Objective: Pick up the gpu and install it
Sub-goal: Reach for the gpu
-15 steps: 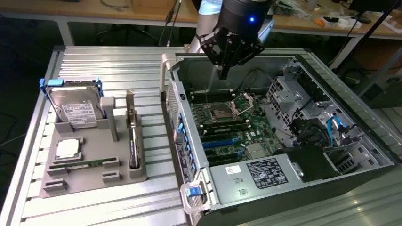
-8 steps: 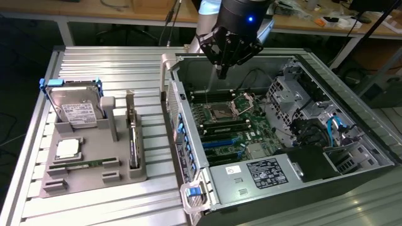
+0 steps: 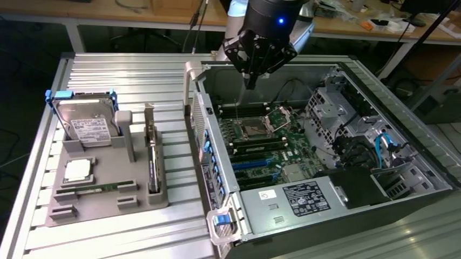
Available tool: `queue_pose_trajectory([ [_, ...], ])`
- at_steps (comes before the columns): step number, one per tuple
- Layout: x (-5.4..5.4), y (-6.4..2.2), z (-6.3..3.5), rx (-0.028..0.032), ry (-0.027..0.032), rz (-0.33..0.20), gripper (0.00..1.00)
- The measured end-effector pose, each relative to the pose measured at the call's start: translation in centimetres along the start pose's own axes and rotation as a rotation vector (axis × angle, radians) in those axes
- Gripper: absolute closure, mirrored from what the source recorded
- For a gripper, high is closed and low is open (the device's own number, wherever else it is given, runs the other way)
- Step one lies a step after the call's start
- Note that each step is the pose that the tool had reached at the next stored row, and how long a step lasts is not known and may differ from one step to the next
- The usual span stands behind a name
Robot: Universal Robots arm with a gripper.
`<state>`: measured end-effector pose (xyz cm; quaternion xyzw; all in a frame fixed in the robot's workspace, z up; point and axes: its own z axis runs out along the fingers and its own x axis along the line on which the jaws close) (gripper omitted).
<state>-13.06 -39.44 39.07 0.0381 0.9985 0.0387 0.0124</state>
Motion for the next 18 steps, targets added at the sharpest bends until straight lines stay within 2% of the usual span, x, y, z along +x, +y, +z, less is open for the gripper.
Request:
queue_pose_trajectory([
  [18, 0.24, 0.28, 0.09, 0.0, 0.0, 0.0, 0.89],
])
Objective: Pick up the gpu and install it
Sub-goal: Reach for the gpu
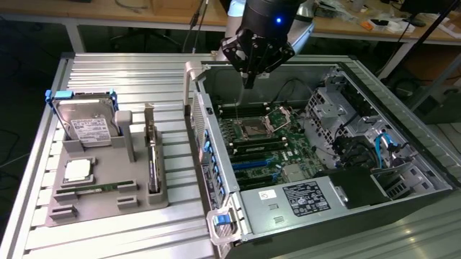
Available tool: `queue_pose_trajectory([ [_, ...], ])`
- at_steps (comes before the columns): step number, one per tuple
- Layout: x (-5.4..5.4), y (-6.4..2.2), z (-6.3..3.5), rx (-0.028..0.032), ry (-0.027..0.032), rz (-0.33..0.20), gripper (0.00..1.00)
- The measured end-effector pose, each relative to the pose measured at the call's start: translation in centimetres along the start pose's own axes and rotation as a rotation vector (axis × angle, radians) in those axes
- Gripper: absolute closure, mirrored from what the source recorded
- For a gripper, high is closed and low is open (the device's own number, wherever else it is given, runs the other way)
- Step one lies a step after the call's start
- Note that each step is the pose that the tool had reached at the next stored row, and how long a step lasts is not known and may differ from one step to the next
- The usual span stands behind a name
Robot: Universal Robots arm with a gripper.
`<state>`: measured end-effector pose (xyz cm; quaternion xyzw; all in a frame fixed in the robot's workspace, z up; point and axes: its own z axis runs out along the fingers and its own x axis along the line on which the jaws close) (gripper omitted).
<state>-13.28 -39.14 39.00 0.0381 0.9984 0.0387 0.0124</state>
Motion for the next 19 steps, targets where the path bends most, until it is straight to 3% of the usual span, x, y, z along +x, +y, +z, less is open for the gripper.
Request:
queue_pose_trajectory([
  [19, 0.43, 0.15, 0.06, 0.0, 0.0001, 0.0, 0.89],
])
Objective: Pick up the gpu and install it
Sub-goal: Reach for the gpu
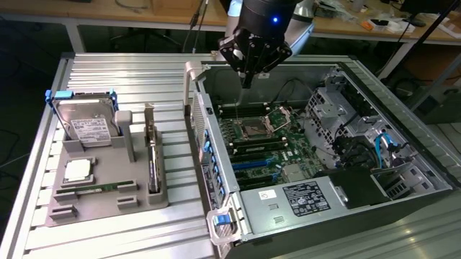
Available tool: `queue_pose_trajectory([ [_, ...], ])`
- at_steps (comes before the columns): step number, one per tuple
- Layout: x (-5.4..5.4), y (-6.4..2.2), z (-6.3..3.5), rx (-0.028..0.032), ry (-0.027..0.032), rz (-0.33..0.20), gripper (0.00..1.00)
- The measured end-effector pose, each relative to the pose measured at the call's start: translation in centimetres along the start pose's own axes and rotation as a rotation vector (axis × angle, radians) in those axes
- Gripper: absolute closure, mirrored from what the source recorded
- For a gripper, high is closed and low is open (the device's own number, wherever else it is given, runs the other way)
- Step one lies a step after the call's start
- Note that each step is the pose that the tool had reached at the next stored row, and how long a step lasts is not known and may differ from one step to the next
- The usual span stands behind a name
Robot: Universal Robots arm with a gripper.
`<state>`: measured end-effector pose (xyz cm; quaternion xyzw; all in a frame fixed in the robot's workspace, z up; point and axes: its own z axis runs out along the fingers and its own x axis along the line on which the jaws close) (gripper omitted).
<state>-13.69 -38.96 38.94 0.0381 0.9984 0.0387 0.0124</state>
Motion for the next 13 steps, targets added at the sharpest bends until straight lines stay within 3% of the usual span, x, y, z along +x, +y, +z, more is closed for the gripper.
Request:
queue_pose_trajectory([
  [13, 0.36, 0.03, 0.03, 0.0, 0.0, 0.0, 0.89],
])
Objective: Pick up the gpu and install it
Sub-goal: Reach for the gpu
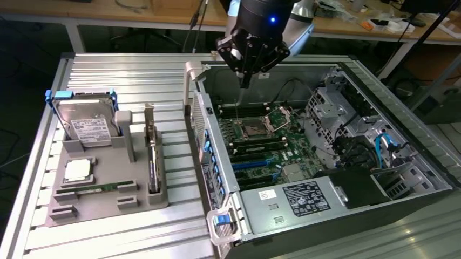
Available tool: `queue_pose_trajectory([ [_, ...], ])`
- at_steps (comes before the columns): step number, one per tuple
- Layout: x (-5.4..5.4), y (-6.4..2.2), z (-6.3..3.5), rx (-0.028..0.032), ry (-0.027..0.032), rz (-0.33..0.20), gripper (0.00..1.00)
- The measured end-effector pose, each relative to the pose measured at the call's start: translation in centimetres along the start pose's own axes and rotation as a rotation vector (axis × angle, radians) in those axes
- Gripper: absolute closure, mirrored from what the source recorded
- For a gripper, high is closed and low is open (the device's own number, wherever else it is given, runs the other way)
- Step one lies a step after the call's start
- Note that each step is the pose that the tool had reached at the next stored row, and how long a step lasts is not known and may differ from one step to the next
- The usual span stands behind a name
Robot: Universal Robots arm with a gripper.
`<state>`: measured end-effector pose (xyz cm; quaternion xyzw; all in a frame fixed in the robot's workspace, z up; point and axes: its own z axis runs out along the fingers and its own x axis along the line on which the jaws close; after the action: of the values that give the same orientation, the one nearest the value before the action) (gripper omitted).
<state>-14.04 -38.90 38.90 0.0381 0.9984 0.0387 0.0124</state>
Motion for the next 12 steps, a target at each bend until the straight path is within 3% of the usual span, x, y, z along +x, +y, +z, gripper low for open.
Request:
queue_pose_trajectory([
  [12, 0.39, 0.06, 0.04, 0.0, 0.0, 0.0, 0.89],
])
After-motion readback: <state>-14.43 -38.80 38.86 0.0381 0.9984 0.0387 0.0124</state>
